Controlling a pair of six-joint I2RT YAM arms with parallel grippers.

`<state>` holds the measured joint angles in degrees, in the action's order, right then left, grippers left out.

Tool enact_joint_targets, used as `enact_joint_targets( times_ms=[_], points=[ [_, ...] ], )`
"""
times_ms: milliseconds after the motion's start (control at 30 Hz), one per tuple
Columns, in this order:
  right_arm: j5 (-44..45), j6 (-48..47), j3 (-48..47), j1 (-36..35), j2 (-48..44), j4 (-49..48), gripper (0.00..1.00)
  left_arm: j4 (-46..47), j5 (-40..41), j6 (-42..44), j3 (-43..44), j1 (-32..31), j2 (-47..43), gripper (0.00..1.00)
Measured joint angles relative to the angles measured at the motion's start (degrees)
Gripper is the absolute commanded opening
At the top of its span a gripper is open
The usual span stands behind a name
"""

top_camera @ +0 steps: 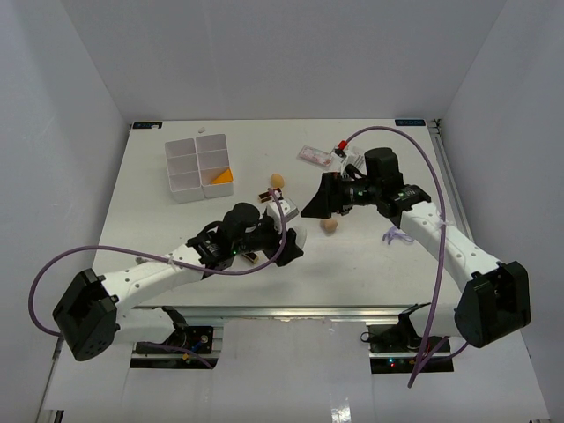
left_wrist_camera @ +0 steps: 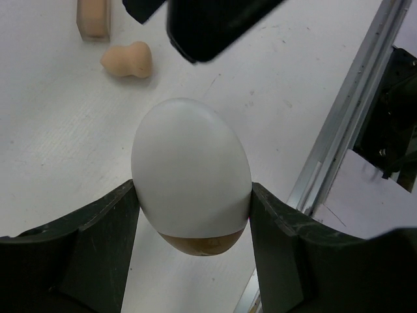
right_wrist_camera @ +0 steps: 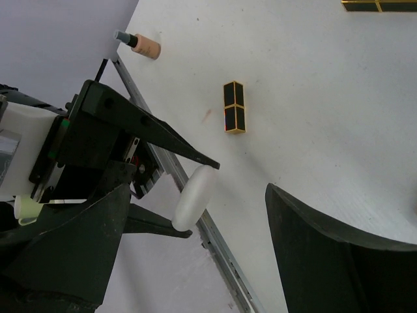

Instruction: Organize the makeup

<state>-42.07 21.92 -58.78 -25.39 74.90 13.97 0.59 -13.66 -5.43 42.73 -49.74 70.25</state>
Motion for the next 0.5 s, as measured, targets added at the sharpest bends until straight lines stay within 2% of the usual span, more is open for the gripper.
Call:
enact_joint_targets(
  times_ms=[233, 400, 500],
  points=[
    [2.0, 1.0, 3.4, -0.6, -0.8, -0.5, 0.77, 0.7, 4.1, 2.0, 4.1, -1.7, 3.4, 0.00],
    [2.7, 1.2, 4.3, -0.8, -0.8, -0.5, 0.67, 1.1, 5.8, 2.9, 5.9, -2.9, 5.0, 0.00],
    [3.0, 1.0, 4.3, -1.0, -0.8, -0.6, 0.57, 1.1, 6.6, 3.3, 6.8, -3.6, 6.0, 0.00]
  ],
)
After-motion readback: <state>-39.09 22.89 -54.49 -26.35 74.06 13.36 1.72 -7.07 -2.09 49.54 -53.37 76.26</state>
